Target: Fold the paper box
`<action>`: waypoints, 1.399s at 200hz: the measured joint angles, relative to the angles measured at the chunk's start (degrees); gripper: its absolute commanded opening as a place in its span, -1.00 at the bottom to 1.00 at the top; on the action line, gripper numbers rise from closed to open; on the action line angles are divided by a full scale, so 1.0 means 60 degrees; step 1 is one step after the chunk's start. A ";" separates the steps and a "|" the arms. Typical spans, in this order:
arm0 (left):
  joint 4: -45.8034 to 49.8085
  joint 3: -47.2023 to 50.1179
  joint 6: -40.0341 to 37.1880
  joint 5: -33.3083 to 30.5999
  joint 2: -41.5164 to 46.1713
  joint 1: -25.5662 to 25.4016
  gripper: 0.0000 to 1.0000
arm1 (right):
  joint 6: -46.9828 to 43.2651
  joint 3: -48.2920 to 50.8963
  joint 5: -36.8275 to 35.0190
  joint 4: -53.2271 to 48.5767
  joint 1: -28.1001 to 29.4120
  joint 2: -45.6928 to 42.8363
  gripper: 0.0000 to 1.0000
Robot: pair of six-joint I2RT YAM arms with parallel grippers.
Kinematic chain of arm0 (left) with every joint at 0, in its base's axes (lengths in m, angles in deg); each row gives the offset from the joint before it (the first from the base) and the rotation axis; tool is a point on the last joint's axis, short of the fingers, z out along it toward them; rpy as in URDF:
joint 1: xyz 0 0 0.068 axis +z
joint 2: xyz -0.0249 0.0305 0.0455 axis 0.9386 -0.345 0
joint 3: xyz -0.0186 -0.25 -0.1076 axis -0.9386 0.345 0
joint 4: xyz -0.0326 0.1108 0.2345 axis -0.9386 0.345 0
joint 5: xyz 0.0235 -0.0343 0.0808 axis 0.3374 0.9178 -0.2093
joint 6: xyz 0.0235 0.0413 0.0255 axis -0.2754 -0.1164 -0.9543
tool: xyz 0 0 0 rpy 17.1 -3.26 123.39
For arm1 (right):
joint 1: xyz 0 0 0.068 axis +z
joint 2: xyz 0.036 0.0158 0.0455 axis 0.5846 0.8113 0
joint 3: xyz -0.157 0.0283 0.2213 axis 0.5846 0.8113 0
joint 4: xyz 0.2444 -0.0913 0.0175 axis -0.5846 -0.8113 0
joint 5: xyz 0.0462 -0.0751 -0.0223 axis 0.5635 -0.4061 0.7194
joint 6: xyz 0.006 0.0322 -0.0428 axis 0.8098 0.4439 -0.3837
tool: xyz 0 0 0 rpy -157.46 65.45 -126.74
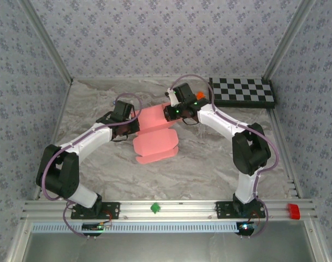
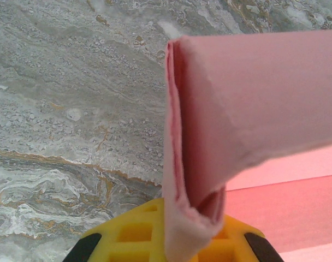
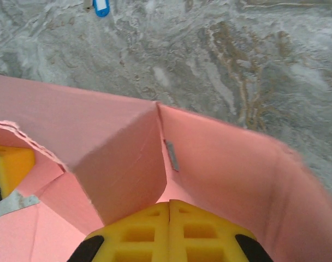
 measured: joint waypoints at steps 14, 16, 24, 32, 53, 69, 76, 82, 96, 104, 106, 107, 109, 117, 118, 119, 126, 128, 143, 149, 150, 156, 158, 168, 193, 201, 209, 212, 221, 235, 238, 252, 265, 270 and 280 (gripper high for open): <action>0.0000 0.0000 0.0000 0.0000 0.0000 0.0000 -1.00 | -0.0066 0.0000 -0.0492 -0.0171 0.0076 -0.0164 -1.00; 0.0000 0.0000 0.0000 0.0000 0.0000 0.0000 -1.00 | -0.0066 -0.0004 -0.0579 -0.0197 0.0087 -0.0189 -1.00; 0.0000 0.0000 0.0000 0.0000 0.0000 0.0000 -1.00 | -0.0098 -0.0007 -0.0882 -0.0310 0.0135 -0.0270 -1.00; 0.0000 0.0000 0.0000 0.0000 0.0000 0.0000 -1.00 | -0.0138 -0.0025 -0.1177 -0.0463 0.0186 -0.0331 -1.00; 0.0000 0.0000 0.0000 -0.0004 0.0000 0.0000 -1.00 | -0.0251 -0.0157 -0.1832 -0.0954 0.0288 -0.0368 -1.00; 0.0000 0.0000 -0.0004 -0.0007 0.0000 0.0000 -1.00 | -0.0321 -0.0244 -0.2171 -0.1326 0.0342 -0.0368 -1.00; 0.0000 0.0000 -0.0004 -0.0007 0.0000 0.0000 -1.00 | -0.0350 -0.0280 -0.2317 -0.1450 0.0364 -0.0368 -1.00; 0.0000 0.0000 0.0000 -0.0007 0.0000 0.0000 -1.00 | -0.0372 -0.0299 -0.2444 -0.1566 0.0390 -0.0364 -1.00; 0.0000 0.0000 -0.0004 -0.0011 0.0000 0.0000 -1.00 | -0.0419 -0.0324 -0.2703 -0.1825 0.0437 -0.0364 -1.00; 0.0000 0.0000 -0.0004 -0.0029 0.0000 0.0000 -1.00 | -0.0423 -0.0324 -0.2838 -0.1931 0.0459 -0.0364 -1.00; 0.0000 0.0000 -0.0004 -0.0033 0.0000 0.0000 -1.00 | -0.0426 -0.0324 -0.2867 -0.1967 0.0466 -0.0364 -1.00; 0.0000 0.0000 -0.0004 -0.0036 0.0000 0.0000 -1.00 | -0.0426 -0.0324 -0.2871 -0.1974 0.0466 -0.0364 -1.00; 0.0000 0.0000 -0.0004 -0.0036 0.0000 0.0000 -1.00 | -0.0423 -0.0324 -0.2907 -0.2011 0.0474 -0.0364 -1.00; 0.0000 0.0000 -0.0004 -0.0040 0.0000 0.0000 -1.00 | -0.0426 -0.0342 -0.2991 -0.2142 0.0484 -0.0364 -1.00; 0.0000 0.0000 -0.0004 -0.0040 0.0000 0.0000 -1.00 | -0.0426 -0.0346 -0.3002 -0.2153 0.0484 -0.0364 -1.00; 0.0000 0.0000 -0.0004 -0.0040 0.0000 0.0000 -1.00 | -0.0423 -0.0350 -0.3013 -0.2186 0.0488 -0.0361 -1.00; 0.0000 0.0000 -0.0004 -0.0044 0.0000 0.0000 -1.00 | -0.0426 -0.0379 -0.3082 -0.2302 0.0503 -0.0346 -1.00; 0.0000 0.0000 -0.0004 -0.0044 0.0000 0.0000 -1.00 | -0.0426 -0.0386 -0.3089 -0.2328 0.0503 -0.0342 -1.00; 0.0000 0.0000 -0.0004 -0.0044 0.0000 0.0000 -1.00 | -0.0423 -0.0415 -0.3118 -0.2448 0.0517 -0.0306 -1.00; 0.0000 0.0000 -0.0004 -0.0044 0.0000 0.0000 -1.00 | -0.0423 -0.0415 -0.3122 -0.2481 0.0517 -0.0291 -1.00; 0.0000 0.0000 -0.0004 -0.0044 0.0000 0.0000 -1.00 | -0.0423 -0.0415 -0.3122 -0.2488 0.0517 -0.0291 -1.00; 0.0000 0.0000 -0.0004 -0.0044 0.0000 0.0000 -1.00 | -0.0423 -0.0415 -0.3118 -0.2521 0.0517 -0.0273 -1.00; 0.0000 0.0000 -0.0004 -0.0044 0.0000 0.0000 -1.00 | -0.0423 -0.0415 -0.3122 -0.2528 0.0517 -0.0270 -1.00; 0.0000 0.0000 -0.0004 -0.0044 0.0000 0.0000 -1.00 | -0.0423 -0.0415 -0.3118 -0.2565 0.0517 -0.0240 -1.00; 0.0000 0.0000 -0.0004 -0.0044 0.0000 0.0000 -1.00 | -0.0423 -0.0415 -0.3111 -0.2572 0.0517 -0.0197 -1.00; 0.0000 0.0000 -0.0004 -0.0044 0.0000 0.0000 -1.00 | -0.0419 -0.0415 -0.3107 -0.2572 0.0517 -0.0182 -1.00; 0.0000 0.0000 -0.0004 -0.0044 0.0000 0.0000 -1.00 | -0.0419 -0.0415 -0.3085 -0.2568 0.0517 -0.0164 -1.00; 0.0000 0.0000 0.0000 -0.0044 0.0000 0.0000 -1.00 | -0.0419 -0.0415 -0.3075 -0.2568 0.0517 -0.0157 -1.00; 0.0000 0.0000 -0.0004 -0.0044 0.0000 0.0000 -1.00 | -0.0419 -0.0415 -0.3038 -0.2565 0.0517 -0.0131 -1.00; 0.0000 0.0000 0.0000 -0.0040 0.0000 0.0000 -1.00 | -0.0412 -0.0412 -0.2918 -0.2557 0.0517 -0.0109 -1.00; 0.0000 0.0000 0.0000 -0.0040 0.0000 0.0000 -1.00 | -0.0412 -0.0408 -0.2871 -0.2554 0.0514 -0.0106 -1.00; 0.0000 0.0000 0.0000 -0.0040 0.0000 0.0000 -1.00 | -0.0382 -0.0375 -0.2750 -0.2506 0.0506 -0.0106 -1.00; 0.0000 0.0000 0.0000 -0.0040 0.0000 0.0000 -1.00 | -0.0342 -0.0302 -0.2605 -0.2412 0.0492 -0.0106 -1.00; 0.0000 0.0000 0.0000 -0.0040 0.0000 0.0000 -1.00 | -0.0339 -0.0280 -0.2568 -0.2386 0.0488 -0.0106 -1.00; 0.0000 0.0000 0.0000 -0.0040 0.0000 0.0000 -1.00 | -0.0310 -0.0222 -0.2448 -0.2331 0.0474 -0.0106 -1.00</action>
